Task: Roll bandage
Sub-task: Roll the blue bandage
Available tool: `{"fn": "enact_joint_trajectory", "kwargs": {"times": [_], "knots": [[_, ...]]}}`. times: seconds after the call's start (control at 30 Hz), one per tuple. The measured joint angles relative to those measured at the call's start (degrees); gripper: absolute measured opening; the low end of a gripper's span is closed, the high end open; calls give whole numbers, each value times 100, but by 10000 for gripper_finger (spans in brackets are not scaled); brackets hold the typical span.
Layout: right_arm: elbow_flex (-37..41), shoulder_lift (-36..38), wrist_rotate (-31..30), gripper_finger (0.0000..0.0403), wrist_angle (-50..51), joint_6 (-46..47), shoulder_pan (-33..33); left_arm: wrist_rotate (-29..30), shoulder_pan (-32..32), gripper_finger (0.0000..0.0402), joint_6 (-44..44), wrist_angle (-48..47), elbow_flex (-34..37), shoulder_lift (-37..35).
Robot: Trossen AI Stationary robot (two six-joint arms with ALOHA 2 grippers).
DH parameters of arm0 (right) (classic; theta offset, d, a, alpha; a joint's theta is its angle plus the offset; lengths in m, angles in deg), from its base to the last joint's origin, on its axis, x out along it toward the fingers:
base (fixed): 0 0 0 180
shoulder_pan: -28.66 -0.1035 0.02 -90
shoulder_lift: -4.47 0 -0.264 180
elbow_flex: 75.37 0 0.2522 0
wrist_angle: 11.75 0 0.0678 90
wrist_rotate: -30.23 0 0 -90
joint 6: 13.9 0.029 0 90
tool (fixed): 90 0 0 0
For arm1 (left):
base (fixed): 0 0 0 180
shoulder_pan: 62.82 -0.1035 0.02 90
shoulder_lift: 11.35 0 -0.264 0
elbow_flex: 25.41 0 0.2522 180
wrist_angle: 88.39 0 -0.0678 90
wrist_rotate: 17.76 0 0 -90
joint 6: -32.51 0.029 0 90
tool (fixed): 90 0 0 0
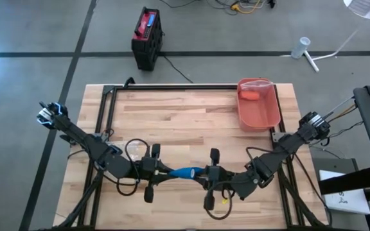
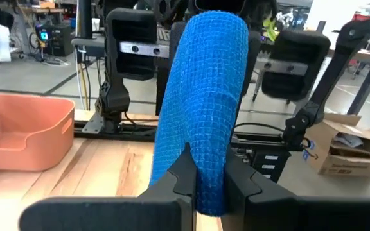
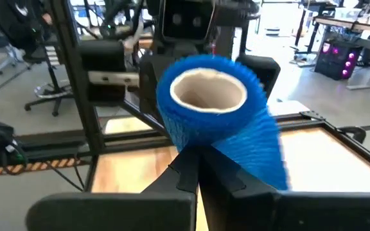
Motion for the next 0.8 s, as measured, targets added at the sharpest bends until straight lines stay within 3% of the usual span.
{"fn": "enact_joint_trajectory", "kwargs": {"times": [0.37, 0.5, 0.7, 0.8], "knots": [[-102, 650, -90, 3, -263, -306, -231, 42, 47, 22, 253, -409, 86, 104], [-57, 662, -81, 13, 291, -459, -371, 203, 47, 22, 311, -238, 16, -26], [-48, 630, -358, 74, 1194, 86, -461, 333, 51, 22, 528, -841, -272, -63], [-15, 473, -340, 116, 1290, -167, -456, 438, 51, 22, 534, -1591, -539, -43]]}}
